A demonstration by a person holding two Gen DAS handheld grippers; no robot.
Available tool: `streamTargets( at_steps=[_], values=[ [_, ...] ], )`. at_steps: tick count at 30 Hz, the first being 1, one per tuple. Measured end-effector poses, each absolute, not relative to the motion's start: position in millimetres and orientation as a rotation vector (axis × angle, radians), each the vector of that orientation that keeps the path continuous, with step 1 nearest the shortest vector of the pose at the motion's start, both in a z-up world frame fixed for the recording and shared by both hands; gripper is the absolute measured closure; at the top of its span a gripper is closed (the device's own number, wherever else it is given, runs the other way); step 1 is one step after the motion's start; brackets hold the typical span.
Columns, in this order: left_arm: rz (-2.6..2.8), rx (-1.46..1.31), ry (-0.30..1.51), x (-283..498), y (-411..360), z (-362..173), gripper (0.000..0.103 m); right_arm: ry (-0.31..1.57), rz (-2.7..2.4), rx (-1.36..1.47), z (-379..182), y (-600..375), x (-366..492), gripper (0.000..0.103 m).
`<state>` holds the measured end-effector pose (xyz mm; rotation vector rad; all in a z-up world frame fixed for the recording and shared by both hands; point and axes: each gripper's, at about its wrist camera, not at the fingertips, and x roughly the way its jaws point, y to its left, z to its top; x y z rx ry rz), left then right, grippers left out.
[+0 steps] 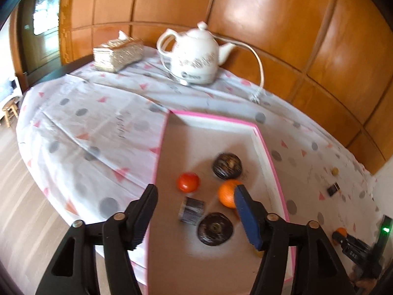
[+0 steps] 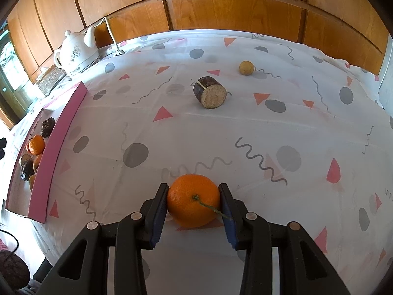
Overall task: Organize fruits
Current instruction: 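Carry the orange with the right tool over the tray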
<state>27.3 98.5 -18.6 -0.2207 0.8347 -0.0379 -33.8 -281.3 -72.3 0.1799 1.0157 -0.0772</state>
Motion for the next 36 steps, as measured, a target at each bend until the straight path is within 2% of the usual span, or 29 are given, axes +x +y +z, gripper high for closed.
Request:
streamTargets(
  at_steps=[2, 14, 18, 36],
  values=[
    [-0.002, -0.231, 0.826, 26, 108, -17, 0.025, 1.018, -0.079, 0.177, -72, -281, -34, 0.062],
    [0.132, -0.241, 0.711, 11, 140, 1, 0.014, 1.036, -0.072, 0.156, -70, -274, -30, 0.062],
    [0.194, -0.230, 0.682, 10, 152, 8, 0.002, 1.039, -0.047, 0.149, -68, -267, -29, 0.062],
    [0.212, -0.204, 0.707, 8, 152, -6, 0.000, 1.035, 0.222, 0.040, -50, -187, -11, 0.062]
  ],
)
